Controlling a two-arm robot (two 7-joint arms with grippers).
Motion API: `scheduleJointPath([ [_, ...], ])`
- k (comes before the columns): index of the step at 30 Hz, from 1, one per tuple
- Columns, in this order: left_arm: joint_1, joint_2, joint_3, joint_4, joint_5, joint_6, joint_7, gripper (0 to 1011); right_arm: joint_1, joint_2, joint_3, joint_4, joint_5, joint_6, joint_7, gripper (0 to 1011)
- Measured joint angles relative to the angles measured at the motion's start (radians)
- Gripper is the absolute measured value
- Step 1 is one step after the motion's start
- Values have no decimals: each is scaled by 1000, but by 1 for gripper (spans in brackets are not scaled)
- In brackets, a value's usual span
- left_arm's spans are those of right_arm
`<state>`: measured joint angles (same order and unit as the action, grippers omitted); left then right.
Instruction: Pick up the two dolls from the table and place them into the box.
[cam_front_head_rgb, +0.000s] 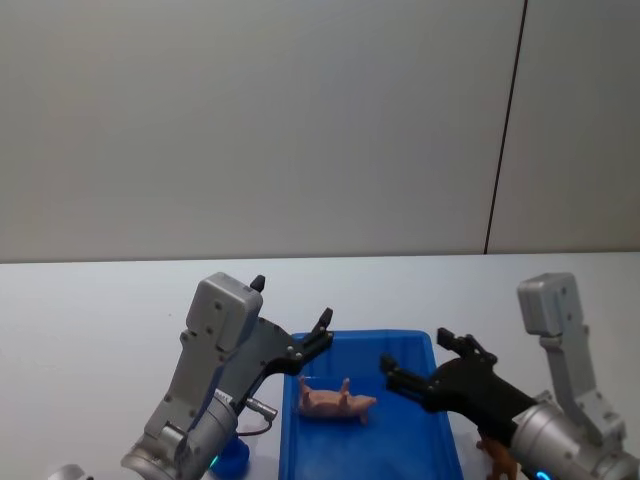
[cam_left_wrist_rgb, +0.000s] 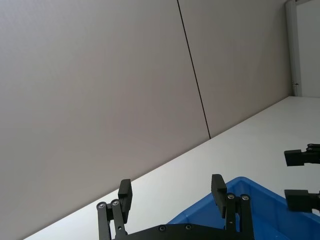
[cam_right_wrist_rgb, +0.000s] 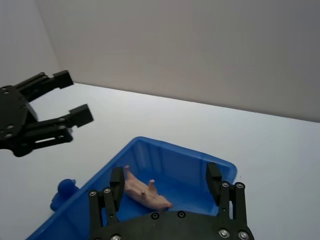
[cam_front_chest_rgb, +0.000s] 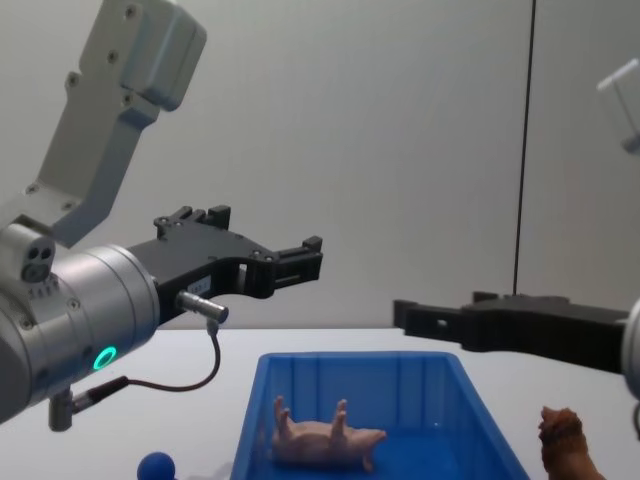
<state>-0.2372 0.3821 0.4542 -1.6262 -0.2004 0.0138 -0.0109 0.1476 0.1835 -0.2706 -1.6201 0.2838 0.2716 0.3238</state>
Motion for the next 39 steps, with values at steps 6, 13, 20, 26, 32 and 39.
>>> scheduleJointPath([
  [6, 0, 0, 0, 0, 0, 0, 0, 1001, -23, 18, 13, -20, 11, 14, -52, 1001],
  [13, 0, 0, 0, 0, 0, 0, 0, 1001, -67, 47, 30, -60, 22, 33, -114, 1001],
  [20, 0, 0, 0, 0, 0, 0, 0, 1001, -117, 78, 46, -109, 34, 56, -174, 1001],
  [26, 0, 0, 0, 0, 0, 0, 0, 1001, -151, 97, 53, -137, 41, 77, -206, 1001],
  [32, 0, 0, 0, 0, 0, 0, 0, 1001, -178, 107, 56, -153, 45, 96, -229, 1001],
  [39, 0, 0, 0, 0, 0, 0, 0, 1001, -197, 109, 55, -159, 45, 113, -245, 1001],
])
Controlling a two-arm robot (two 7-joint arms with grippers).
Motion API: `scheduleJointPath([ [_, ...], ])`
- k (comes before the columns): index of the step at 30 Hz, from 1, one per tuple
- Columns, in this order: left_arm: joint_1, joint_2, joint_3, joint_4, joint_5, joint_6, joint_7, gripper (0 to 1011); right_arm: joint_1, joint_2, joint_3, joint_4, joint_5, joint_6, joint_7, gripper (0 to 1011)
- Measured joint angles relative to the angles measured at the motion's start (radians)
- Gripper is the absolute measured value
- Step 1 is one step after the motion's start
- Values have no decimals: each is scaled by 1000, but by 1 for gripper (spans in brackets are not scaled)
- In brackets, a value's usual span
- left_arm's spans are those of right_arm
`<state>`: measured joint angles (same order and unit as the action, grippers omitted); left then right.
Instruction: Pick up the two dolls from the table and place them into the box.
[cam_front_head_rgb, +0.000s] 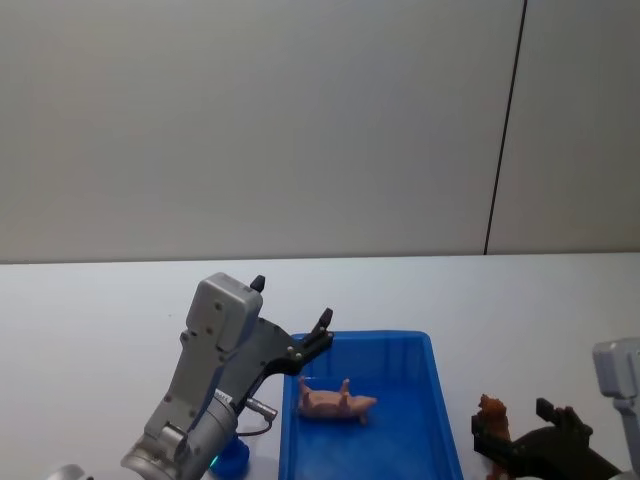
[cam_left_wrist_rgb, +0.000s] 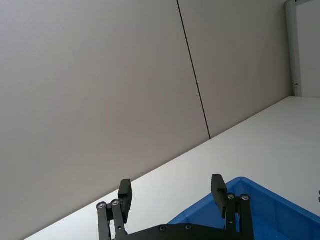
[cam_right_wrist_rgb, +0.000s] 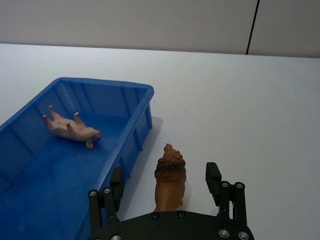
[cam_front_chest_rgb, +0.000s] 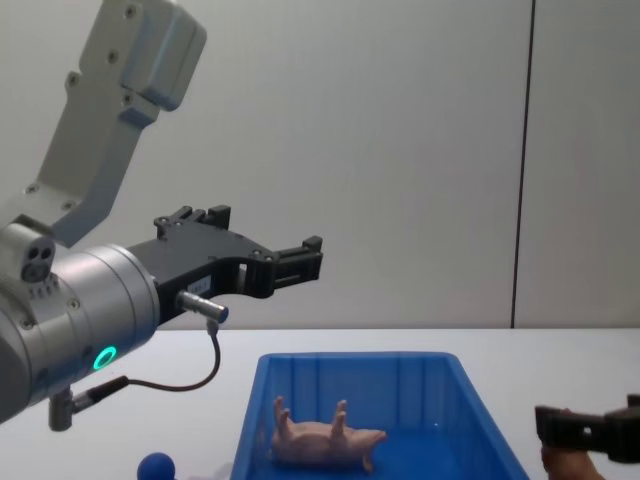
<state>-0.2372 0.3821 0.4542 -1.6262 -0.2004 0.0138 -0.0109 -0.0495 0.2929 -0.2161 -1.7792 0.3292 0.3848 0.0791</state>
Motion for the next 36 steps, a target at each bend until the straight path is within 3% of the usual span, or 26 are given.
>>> scheduleJointPath([
  [12, 0, 0, 0, 0, 0, 0, 0, 1001, -16, -17, -19, 34, -15, 14, -11, 1001],
  [15, 0, 0, 0, 0, 0, 0, 0, 1001, -16, -22, -23, 43, -19, 17, -15, 949],
  [25, 0, 0, 0, 0, 0, 0, 0, 1001, -17, -41, -32, 69, -31, 34, -48, 679],
  [36, 0, 0, 0, 0, 0, 0, 0, 1001, -23, -48, -33, 69, -50, 35, -83, 317],
])
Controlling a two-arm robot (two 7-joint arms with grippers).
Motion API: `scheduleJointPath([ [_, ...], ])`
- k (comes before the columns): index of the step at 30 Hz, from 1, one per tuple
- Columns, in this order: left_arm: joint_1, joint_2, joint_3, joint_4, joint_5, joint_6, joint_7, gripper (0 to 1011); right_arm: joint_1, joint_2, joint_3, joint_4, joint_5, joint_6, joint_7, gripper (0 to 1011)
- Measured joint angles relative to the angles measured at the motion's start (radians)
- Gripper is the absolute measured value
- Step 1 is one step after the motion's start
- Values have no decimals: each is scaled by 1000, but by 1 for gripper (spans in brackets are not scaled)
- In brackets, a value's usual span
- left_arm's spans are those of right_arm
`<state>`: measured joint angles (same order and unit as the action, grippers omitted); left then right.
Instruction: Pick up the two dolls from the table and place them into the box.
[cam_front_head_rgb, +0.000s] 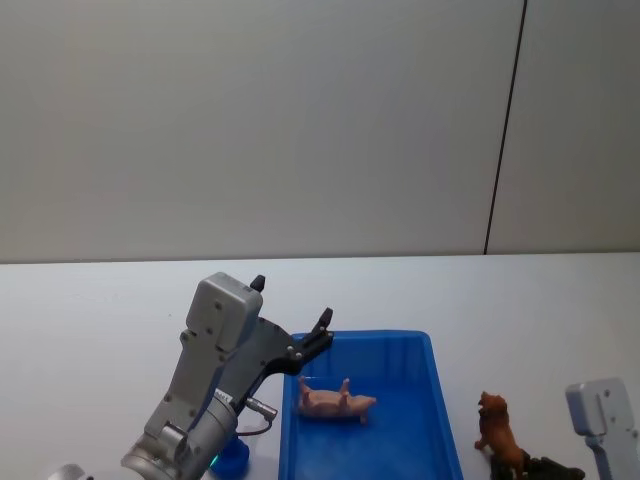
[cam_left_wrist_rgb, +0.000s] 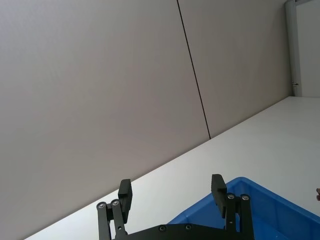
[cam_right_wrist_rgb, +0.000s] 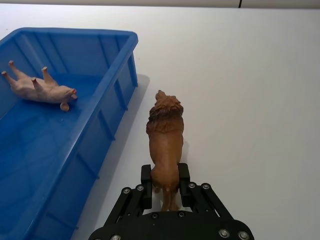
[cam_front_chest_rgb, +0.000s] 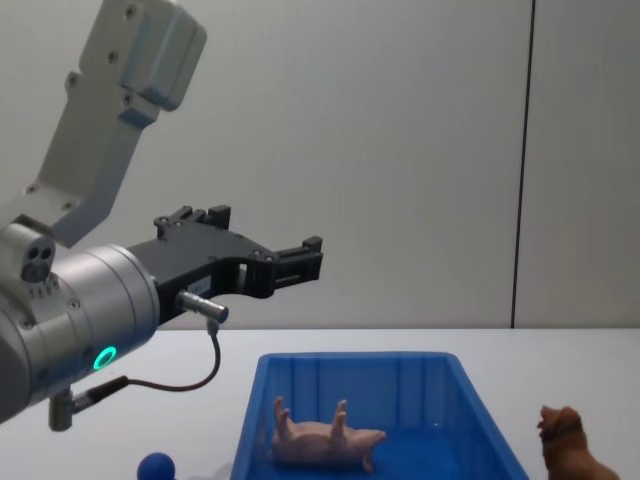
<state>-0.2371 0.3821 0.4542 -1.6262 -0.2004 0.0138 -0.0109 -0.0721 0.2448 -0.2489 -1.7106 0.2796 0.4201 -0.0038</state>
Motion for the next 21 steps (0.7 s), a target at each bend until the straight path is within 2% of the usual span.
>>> scheduleJointPath([
  [3, 0, 0, 0, 0, 0, 0, 0, 1001, -2, 0, 0, -9, -15, -8, -7, 276],
  [11, 0, 0, 0, 0, 0, 0, 0, 1001, -4, 5, -3, -42, -62, -48, -9, 278],
  [21, 0, 0, 0, 0, 0, 0, 0, 1001, 19, 6, -8, -72, -111, -117, 59, 278],
])
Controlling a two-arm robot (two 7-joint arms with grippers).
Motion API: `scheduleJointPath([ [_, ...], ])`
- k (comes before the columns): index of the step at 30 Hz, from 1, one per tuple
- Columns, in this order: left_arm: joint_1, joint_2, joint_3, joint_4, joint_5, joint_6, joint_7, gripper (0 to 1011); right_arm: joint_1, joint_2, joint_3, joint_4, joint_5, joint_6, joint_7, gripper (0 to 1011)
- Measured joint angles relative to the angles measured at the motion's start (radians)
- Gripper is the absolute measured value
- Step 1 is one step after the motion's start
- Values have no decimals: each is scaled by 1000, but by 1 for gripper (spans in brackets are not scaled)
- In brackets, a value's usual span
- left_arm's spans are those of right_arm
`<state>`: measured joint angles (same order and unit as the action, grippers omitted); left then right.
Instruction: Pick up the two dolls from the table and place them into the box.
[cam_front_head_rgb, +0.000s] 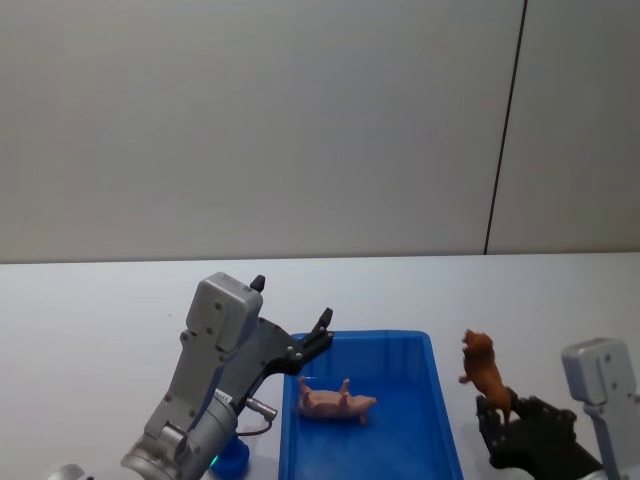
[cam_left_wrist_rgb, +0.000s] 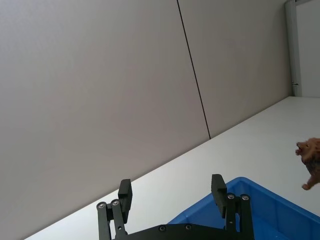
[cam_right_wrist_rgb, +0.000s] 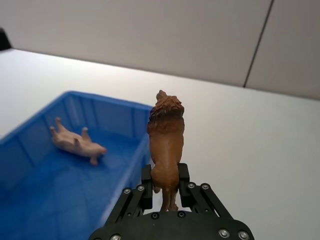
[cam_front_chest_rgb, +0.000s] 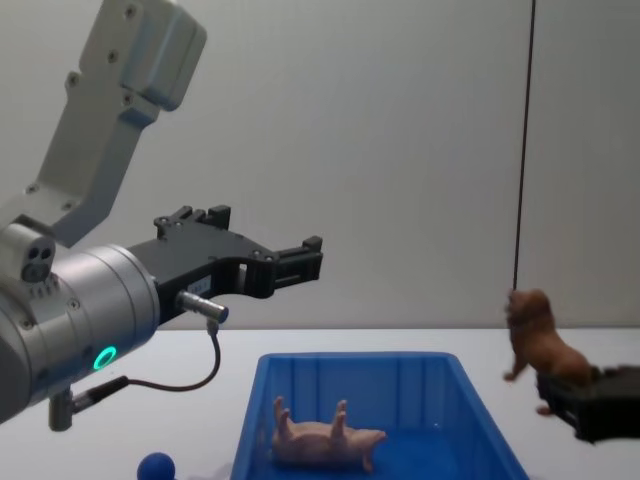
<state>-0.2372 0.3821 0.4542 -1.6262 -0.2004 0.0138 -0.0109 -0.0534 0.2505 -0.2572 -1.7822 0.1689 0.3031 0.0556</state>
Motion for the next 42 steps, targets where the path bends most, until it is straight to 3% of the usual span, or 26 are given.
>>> scheduleJointPath([
  [13, 0, 0, 0, 0, 0, 0, 0, 1001, 58, -23, -20, 9, -28, -66, 151, 278],
  [17, 0, 0, 0, 0, 0, 0, 0, 1001, 76, -34, -28, 22, -32, -79, 201, 359],
  [20, 0, 0, 0, 0, 0, 0, 0, 1001, 94, -44, -36, 37, -32, -88, 245, 503],
  [24, 0, 0, 0, 0, 0, 0, 0, 1001, 106, -50, -40, 49, -32, -92, 274, 577],
  [25, 0, 0, 0, 0, 0, 0, 0, 1001, 109, -52, -41, 54, -30, -93, 281, 646],
  [31, 0, 0, 0, 0, 0, 0, 0, 1001, 114, -55, -43, 64, -23, -95, 286, 821],
  [36, 0, 0, 0, 0, 0, 0, 0, 1001, 106, -51, -39, 66, -11, -98, 255, 954],
  [42, 0, 0, 0, 0, 0, 0, 0, 1001, 88, -40, -30, 59, 2, -101, 207, 1001],
])
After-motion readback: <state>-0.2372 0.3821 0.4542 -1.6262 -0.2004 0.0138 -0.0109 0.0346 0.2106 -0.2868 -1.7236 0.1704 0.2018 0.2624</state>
